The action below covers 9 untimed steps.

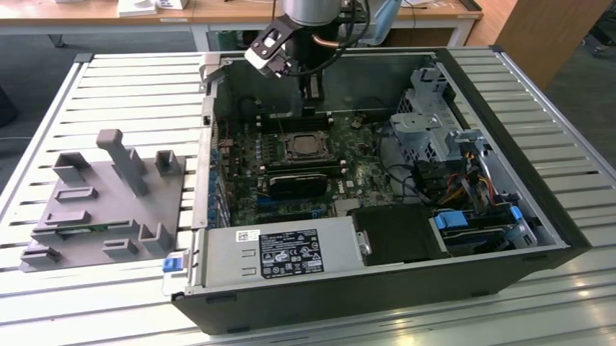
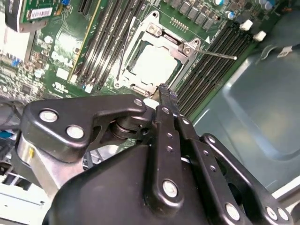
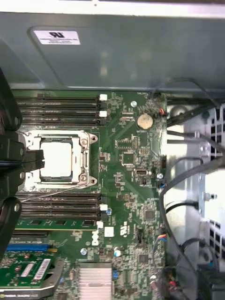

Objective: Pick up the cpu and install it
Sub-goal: 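Install the first cpu locking lever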

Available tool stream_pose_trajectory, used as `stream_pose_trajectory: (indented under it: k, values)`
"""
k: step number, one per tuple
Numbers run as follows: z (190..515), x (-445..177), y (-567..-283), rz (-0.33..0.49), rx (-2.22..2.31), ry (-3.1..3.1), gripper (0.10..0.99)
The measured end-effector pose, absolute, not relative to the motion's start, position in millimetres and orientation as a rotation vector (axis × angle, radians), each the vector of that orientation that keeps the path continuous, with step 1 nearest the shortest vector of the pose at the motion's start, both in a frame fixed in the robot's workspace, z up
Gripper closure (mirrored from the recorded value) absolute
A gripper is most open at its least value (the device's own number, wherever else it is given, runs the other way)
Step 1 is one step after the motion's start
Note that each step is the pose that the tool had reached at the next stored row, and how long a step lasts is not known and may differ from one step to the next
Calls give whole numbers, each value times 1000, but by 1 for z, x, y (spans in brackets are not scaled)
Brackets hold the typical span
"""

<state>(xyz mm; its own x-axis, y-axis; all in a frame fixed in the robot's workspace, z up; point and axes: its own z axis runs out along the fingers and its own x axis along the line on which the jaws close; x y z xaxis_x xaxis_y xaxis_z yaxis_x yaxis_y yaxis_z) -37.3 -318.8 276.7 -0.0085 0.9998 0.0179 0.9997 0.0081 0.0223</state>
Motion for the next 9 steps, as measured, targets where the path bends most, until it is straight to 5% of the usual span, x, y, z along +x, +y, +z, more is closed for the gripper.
stream_pose_trajectory:
  k: [9]
  values:
    - [276,-37,-319,44,2057,2372,980]
